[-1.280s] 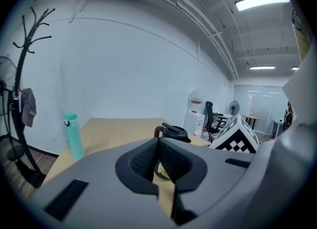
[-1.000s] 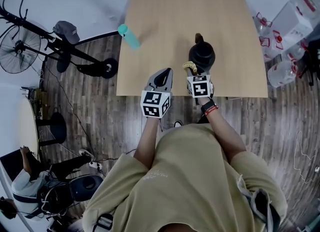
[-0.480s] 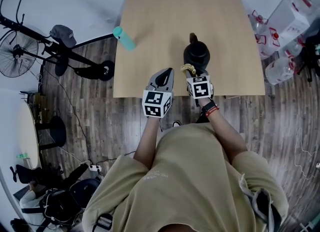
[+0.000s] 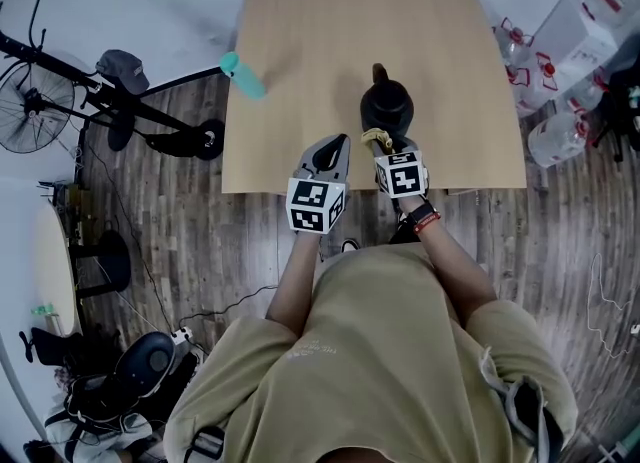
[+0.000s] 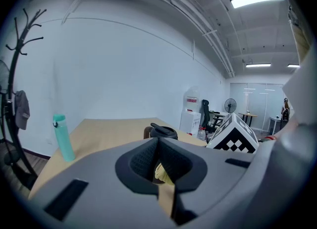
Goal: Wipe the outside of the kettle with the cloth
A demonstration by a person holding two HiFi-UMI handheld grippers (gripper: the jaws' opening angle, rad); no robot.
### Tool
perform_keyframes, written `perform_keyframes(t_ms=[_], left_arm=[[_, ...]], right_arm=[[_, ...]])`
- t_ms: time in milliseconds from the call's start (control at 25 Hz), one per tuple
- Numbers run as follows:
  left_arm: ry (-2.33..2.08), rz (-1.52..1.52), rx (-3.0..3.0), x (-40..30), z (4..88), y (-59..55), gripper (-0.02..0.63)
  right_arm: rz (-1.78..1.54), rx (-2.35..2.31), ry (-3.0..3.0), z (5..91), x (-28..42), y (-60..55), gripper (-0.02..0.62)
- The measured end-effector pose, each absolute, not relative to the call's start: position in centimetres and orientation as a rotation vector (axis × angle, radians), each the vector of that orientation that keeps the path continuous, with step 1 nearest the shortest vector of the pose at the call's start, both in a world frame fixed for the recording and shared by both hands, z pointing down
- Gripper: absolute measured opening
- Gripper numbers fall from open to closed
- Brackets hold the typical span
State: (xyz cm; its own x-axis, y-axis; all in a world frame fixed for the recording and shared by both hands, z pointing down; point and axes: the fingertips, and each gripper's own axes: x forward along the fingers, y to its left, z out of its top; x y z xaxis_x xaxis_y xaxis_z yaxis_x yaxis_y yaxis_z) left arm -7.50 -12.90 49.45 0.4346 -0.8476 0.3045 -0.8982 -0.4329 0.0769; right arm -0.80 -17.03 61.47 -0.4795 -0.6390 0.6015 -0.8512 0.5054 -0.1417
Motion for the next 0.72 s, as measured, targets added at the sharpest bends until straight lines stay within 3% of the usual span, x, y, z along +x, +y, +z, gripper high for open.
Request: perform_keyframes(t_ms=[720], left_arm=[[-1.526,0.333,2.444,-5.6,50.0,-13.3,0.025]], right_arm=[[0.565,1.133,-2.299,61.4,1.7,-16.9,0.117]])
